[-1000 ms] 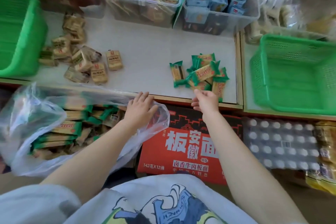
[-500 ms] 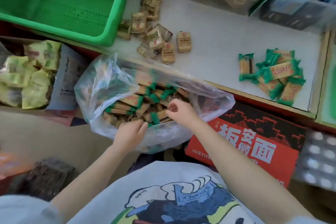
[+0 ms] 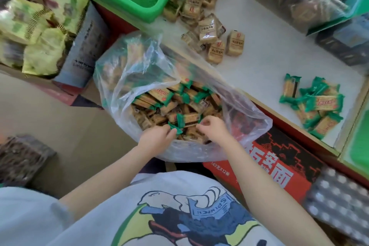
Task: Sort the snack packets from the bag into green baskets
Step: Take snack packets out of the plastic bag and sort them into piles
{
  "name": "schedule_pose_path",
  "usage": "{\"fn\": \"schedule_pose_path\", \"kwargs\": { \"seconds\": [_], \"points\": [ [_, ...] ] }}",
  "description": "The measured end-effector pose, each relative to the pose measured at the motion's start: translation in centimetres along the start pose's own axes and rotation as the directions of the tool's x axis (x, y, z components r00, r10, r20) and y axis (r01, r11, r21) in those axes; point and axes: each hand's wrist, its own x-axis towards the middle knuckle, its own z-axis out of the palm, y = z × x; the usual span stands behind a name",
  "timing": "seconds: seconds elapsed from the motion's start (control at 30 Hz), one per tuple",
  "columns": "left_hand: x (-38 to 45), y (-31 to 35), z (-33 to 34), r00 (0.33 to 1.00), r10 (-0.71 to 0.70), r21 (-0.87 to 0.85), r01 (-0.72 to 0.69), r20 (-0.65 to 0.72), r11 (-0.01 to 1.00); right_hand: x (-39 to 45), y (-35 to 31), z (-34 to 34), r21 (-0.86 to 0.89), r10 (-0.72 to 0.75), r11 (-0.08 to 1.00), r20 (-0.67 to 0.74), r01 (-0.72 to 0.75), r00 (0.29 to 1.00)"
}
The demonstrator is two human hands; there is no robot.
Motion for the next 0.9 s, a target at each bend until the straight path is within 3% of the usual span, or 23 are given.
{"fn": "schedule_pose_path", "kwargs": {
  "seconds": [0.07,0.13,0.23,0.3,0.5,0.6,0.73,0.83,0.9],
  "points": [
    [0.2,0.0,-0.6,1.0,-0.03,-0.058,0.029,-0.008,0.998,1.4,-2.5,-0.6,0.306,0.098,0.949,-0.058,-0.075,0.994],
    [0.3,0.0,-1.3,0.997,-0.075,-0.136,0.07,-0.034,0.988,2.9,-4.4,-0.9,0.548,0.197,0.818,0.019,-0.175,0.98],
    [0.5,0.1,-2.2,0.994,-0.09,-0.195,0.076,-0.063,0.978,4.7,-5.6,-0.5,0.722,0.255,0.647,0.1,-0.247,0.962],
    [0.3,0.2,-2.6,0.995,-0.074,-0.213,0.058,-0.065,0.975,5.0,-5.8,-0.1,0.755,0.252,0.612,0.096,-0.235,0.963],
    [0.2,1.3,-3.9,0.985,-0.173,-0.48,0.14,-0.025,0.866,0.1,-3.4,-1.5,0.628,0.219,0.754,0.037,-0.193,0.975],
    [0.6,3.8,-5.0,0.977,-0.203,-0.701,0.184,0.057,0.689,-3.6,-0.8,-3.0,0.719,0.107,0.685,0.061,-0.118,0.992],
    [1.1,9.5,-6.0,0.98,-0.05,-0.887,0.197,0.194,0.417,-6.9,2.8,-5.0,0.739,-0.093,0.673,0.035,0.037,0.995],
    [1.0,14.0,-5.9,0.98,0.065,-0.892,0.144,0.189,0.428,-8.2,5.4,-6.7,0.711,-0.153,0.694,-0.009,0.114,0.988],
    [1.1,16.8,-5.6,0.981,0.112,-0.88,0.091,0.161,0.467,-9.1,7.1,-8.1,0.752,-0.138,0.641,-0.085,0.154,0.987]
  ]
}}
